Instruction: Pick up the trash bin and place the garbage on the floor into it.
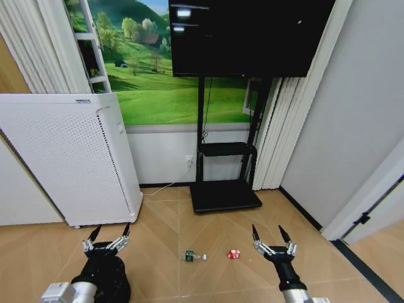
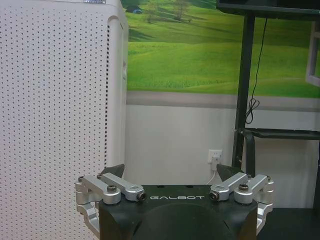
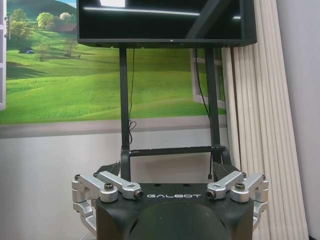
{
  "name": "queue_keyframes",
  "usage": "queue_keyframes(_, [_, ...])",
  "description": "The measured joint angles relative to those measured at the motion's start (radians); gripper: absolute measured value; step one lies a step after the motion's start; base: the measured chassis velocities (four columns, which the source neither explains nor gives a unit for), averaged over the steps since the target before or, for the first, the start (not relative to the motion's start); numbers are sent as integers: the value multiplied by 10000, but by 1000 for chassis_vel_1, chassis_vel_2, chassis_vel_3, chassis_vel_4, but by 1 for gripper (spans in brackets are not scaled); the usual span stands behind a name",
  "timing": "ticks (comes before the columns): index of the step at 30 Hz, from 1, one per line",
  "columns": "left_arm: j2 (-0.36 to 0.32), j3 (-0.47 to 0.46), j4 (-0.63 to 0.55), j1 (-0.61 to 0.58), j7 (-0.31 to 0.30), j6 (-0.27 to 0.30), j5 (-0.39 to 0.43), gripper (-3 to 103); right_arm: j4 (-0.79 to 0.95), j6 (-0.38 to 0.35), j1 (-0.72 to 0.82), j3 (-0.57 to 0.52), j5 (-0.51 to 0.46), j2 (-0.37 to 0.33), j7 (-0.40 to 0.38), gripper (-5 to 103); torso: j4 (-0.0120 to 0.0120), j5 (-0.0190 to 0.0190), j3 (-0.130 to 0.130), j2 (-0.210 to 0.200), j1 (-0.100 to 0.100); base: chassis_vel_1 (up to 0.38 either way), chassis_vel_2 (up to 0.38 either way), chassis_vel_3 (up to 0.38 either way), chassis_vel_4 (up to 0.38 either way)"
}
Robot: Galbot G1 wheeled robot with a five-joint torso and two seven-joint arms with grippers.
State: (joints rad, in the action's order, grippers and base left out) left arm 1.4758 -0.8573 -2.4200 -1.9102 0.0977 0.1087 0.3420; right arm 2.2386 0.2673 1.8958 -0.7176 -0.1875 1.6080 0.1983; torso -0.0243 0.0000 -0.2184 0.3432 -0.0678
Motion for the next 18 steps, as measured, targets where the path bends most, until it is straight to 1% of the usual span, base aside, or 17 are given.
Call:
queue_keyframes(7, [19, 34, -10, -29, 0, 0, -86, 100, -2, 35, 14, 43, 44, 0, -1, 100, 0, 0, 204, -309, 104, 0, 0, 0, 0])
queue_keyframes(11, [20, 63, -3, -40, 2, 0, -143, 100, -1, 38, 23, 38, 41, 0, -2, 100, 0, 0, 270, -425, 153, 0, 0, 0, 0])
queue_keyframes(13, [19, 96, 15, -65, 8, 0, -193, 100, -2, 33, 32, 27, 46, 0, -18, 100, 0, 0, 356, -558, 200, 0, 0, 0, 0])
queue_keyframes(16, [13, 102, 15, -74, 10, 0, -205, 100, -3, 12, 42, 6, 107, 0, -39, 100, 0, 0, 404, -623, 219, 0, 0, 0, 0])
queue_keyframes(18, [1, 103, 15, -92, 12, 0, -216, 100, -19, -26, 54, 0, 155, 0, -98, 100, 0, 0, 494, -756, 260, 0, 0, 0, 0])
